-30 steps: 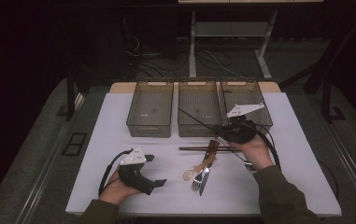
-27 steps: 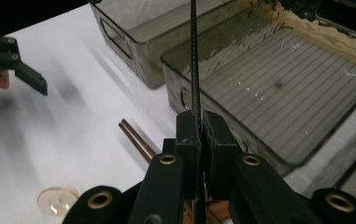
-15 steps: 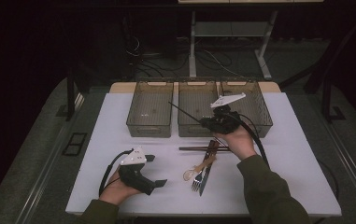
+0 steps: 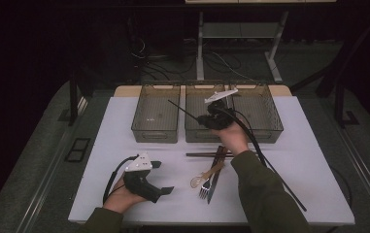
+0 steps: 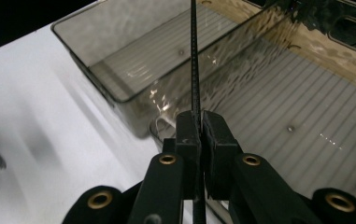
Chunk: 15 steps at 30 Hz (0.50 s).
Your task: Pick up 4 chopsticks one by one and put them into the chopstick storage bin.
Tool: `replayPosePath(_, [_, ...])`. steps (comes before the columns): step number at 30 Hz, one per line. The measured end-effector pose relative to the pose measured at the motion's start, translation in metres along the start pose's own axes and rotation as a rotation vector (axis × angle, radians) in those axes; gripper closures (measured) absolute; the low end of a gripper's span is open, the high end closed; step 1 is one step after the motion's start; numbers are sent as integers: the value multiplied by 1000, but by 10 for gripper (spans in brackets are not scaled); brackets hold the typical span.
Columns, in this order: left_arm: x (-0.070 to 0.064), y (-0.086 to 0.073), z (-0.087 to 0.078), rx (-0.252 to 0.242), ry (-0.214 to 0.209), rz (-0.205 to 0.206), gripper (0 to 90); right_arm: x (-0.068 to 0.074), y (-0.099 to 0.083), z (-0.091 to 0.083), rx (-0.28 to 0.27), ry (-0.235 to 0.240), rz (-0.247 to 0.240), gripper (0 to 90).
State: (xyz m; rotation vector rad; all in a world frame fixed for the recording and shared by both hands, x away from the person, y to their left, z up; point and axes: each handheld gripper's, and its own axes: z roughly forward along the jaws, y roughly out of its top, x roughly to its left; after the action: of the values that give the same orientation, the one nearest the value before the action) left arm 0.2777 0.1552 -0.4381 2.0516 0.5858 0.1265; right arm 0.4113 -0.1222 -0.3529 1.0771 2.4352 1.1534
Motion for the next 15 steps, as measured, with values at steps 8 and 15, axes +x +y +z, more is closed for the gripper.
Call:
replayPosePath(8, [0,0,-1,3,-2,2,0,7,19,19,2,-4,8,858])
replayPosePath(15, [1,0,-1,5,-6,5,0,12,34,39,4,-9,12,858])
